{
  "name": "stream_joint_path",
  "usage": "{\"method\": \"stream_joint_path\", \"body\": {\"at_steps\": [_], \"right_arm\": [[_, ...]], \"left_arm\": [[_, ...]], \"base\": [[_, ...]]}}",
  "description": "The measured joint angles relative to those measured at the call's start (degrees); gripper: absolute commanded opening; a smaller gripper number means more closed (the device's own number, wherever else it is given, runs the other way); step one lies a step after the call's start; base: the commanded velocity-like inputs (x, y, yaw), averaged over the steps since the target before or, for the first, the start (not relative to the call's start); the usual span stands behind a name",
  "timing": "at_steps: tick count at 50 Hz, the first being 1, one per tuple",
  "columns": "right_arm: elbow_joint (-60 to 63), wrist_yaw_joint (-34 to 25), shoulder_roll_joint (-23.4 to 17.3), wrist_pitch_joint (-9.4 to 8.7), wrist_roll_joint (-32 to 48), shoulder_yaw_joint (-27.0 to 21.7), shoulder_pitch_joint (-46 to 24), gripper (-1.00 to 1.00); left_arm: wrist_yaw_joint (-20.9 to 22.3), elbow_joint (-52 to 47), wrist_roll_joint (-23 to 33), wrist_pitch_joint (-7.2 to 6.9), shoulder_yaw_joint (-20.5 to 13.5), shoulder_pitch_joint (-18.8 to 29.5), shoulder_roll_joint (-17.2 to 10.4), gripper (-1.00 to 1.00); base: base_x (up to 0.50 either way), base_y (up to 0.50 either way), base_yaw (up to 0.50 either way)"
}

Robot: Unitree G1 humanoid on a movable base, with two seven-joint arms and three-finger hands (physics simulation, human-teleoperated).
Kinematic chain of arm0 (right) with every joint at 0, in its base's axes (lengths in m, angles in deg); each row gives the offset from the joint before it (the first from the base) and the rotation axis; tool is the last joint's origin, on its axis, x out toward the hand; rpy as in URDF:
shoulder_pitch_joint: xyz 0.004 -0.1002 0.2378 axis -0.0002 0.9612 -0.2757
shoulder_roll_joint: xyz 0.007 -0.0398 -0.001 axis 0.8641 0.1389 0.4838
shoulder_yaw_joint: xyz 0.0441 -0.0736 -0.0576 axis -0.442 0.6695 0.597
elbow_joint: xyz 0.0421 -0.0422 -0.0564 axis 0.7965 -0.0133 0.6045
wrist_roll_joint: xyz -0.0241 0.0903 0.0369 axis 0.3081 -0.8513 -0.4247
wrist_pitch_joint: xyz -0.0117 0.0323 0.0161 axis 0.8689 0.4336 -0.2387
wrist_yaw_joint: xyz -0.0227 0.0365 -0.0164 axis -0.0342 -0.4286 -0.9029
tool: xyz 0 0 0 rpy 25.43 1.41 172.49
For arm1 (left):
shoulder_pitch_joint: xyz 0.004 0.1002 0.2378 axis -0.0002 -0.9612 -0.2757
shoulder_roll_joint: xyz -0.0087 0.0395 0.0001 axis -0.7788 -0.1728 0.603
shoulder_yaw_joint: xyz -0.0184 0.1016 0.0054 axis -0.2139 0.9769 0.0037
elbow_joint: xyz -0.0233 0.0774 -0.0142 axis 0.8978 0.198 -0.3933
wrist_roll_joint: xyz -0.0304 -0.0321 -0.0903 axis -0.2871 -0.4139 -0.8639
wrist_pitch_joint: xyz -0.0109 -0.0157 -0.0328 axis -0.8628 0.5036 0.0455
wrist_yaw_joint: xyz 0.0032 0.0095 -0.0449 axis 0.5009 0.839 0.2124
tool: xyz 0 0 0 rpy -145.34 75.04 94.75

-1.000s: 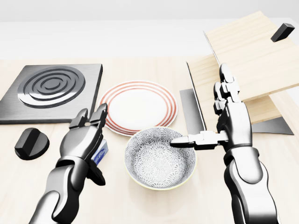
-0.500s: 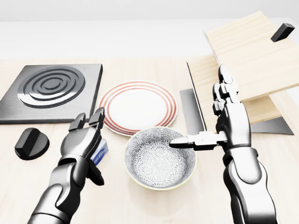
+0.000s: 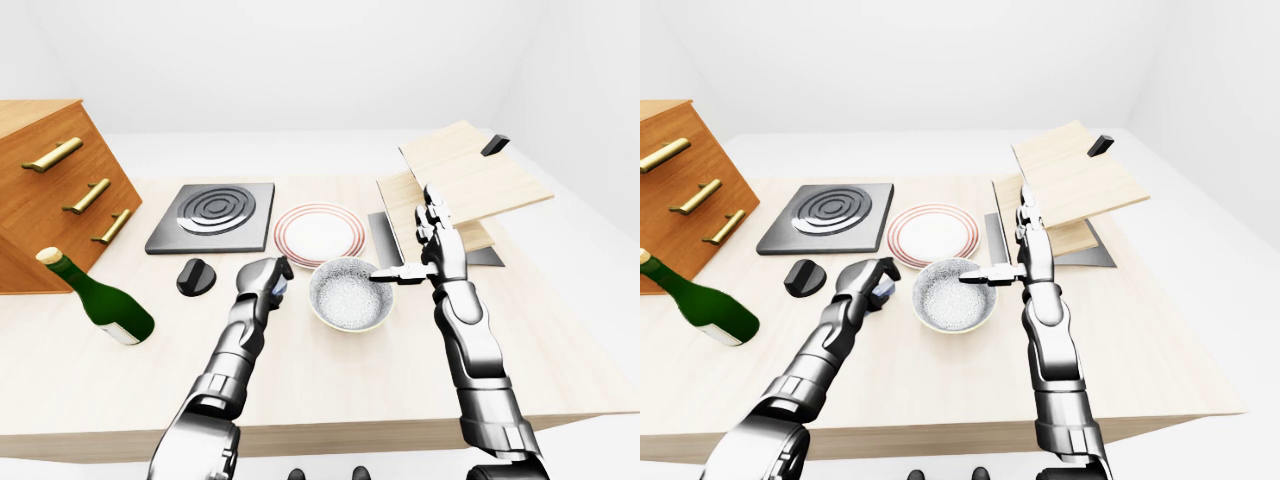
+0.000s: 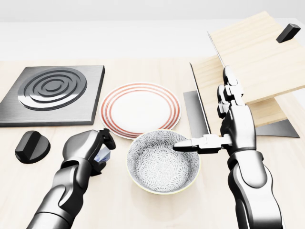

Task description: Pick up the cream cheese and put it in the bowl.

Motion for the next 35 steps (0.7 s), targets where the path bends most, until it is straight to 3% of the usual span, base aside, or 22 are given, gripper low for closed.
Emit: {"method": "stream_joint_path", "body": {"at_steps": [3, 5, 8, 14, 24, 35], "right_arm": [[0.1, 0.0, 0.0, 0.0, 0.0, 0.0, 0.0, 1.0], [0.1, 0.0, 0.0, 0.0, 0.0, 0.0, 0.0, 1.0], [0.2, 0.0, 0.0, 0.0, 0.0, 0.0, 0.0, 1.0], [0.2, 0.0, 0.0, 0.0, 0.0, 0.0, 0.1, 1.0], [0.2, 0.0, -0.1, 0.0, 0.0, -0.1, 0.0, 1.0], [0.2, 0.0, 0.0, 0.0, 0.1, 0.0, 0.1, 1.0]], "left_arm": [[-0.1, 0.2, -0.1, 0.0, 0.0, 0.1, 0.1, -0.18], [-0.1, 0.1, -0.2, 0.0, 0.0, 0.3, 0.1, -0.42], [0.2, 0.9, -1.1, 0.0, -0.1, 0.1, 0.1, -1.0], [0.8, 1.0, -3.4, 0.0, -0.3, -0.5, 0.0, -1.0], [4.4, -5.5, -2.4, 0.0, -0.6, -3.0, -0.5, -1.0], [14.8, -23.1, 2.5, 0.0, -1.3, -7.5, -1.1, -1.0]], "base": [[0.0, 0.0, 0.0], [0.0, 0.0, 0.0], [0.0, 0.0, 0.0], [0.0, 0.0, 0.0], [0.0, 0.0, 0.0], [0.0, 0.0, 0.0]]}}
